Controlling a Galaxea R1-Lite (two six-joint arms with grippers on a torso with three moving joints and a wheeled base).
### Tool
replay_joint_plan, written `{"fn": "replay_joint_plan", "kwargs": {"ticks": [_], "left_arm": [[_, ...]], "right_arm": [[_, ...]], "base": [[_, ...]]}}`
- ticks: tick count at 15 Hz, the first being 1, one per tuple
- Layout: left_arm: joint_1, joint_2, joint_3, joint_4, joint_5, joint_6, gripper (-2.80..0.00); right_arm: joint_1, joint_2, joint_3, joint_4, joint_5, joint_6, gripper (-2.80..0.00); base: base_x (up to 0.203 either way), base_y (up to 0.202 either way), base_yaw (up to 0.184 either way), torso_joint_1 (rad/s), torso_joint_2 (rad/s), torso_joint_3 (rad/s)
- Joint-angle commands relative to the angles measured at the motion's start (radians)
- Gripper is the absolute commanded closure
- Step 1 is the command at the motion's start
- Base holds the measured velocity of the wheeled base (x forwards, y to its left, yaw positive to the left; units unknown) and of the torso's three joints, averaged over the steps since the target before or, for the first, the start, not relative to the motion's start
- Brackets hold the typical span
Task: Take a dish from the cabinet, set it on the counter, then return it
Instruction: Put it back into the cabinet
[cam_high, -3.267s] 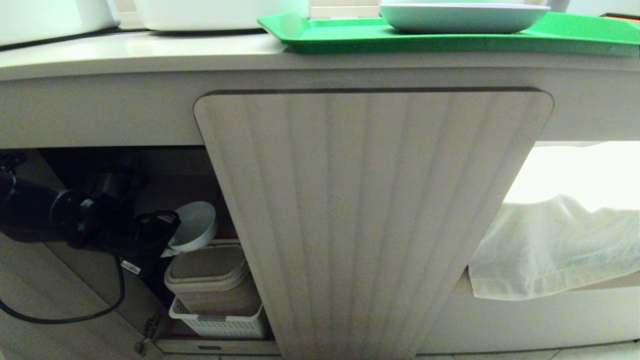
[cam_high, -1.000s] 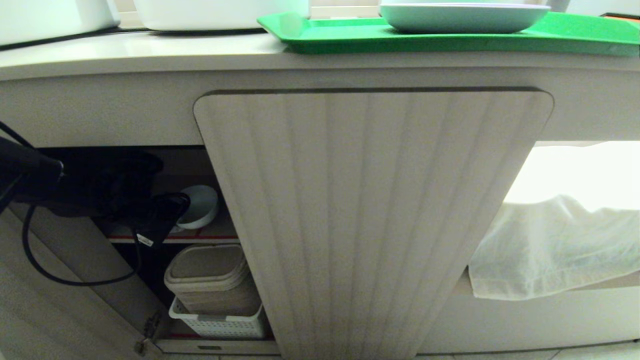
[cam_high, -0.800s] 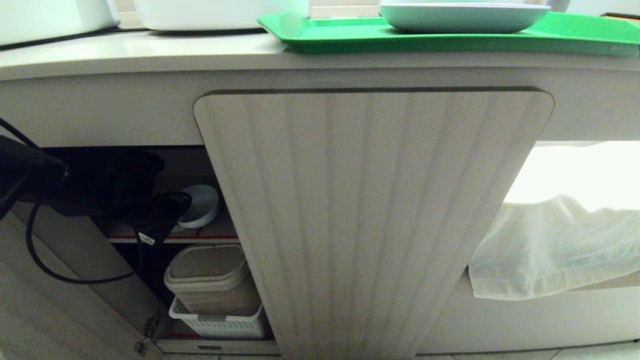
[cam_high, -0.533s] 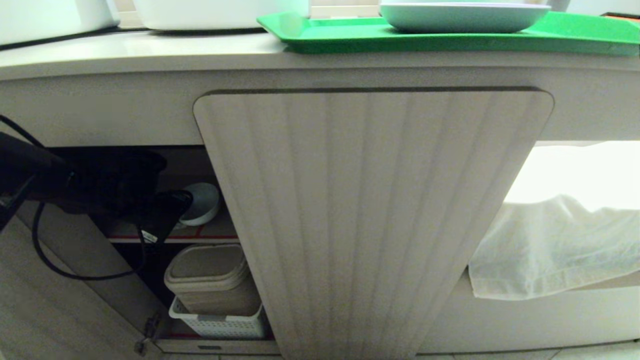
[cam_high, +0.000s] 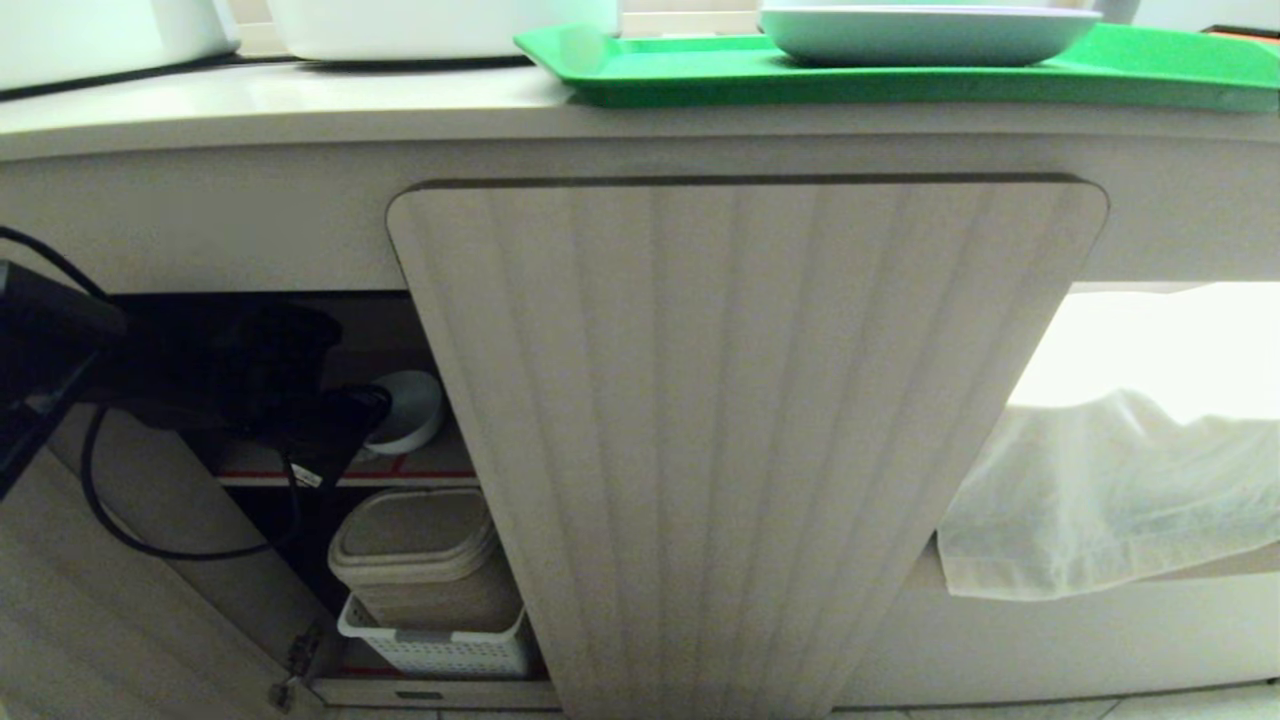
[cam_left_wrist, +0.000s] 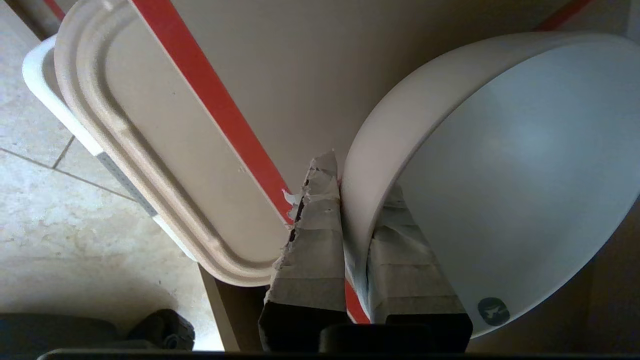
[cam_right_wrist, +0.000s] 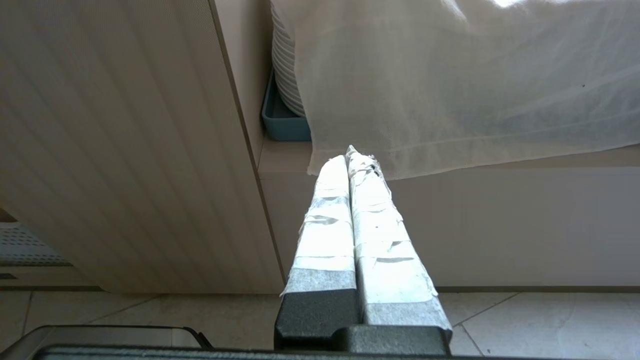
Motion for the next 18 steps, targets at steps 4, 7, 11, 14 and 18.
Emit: {"fn": "replay_joint_plan", "kwargs": {"ticks": [4, 7, 11, 14, 18], "left_arm": [[0.003, 0.016, -0.017, -0.001, 0.0, -0.006, 0.0], [0.003, 0.017, -0.028, -0.001, 0.0, -0.006, 0.0], [0.003, 0.024, -0.03, -0.002, 0.023, -0.006, -2.8], [0.003, 0.024, -0.03, -0.004, 0.023, -0.006, -2.8], [0.003, 0.024, -0.03, -0.007, 0.026, -0.006, -2.8]], "right_arm": [[0.0, 0.001, 0.0, 0.0, 0.0, 0.0, 0.0], [0.0, 0.001, 0.0, 0.0, 0.0, 0.0, 0.0], [0.0, 0.001, 0.0, 0.0, 0.0, 0.0, 0.0], [0.0, 0.001, 0.0, 0.0, 0.0, 0.0, 0.0], [0.0, 0.001, 0.0, 0.0, 0.0, 0.0, 0.0]], "base": [[0.0, 0.0, 0.0, 0.0, 0.0, 0.0], [0.0, 0.0, 0.0, 0.0, 0.0, 0.0], [0.0, 0.0, 0.0, 0.0, 0.0, 0.0], [0.0, 0.0, 0.0, 0.0, 0.0, 0.0], [0.0, 0.0, 0.0, 0.0, 0.0, 0.0]]}}
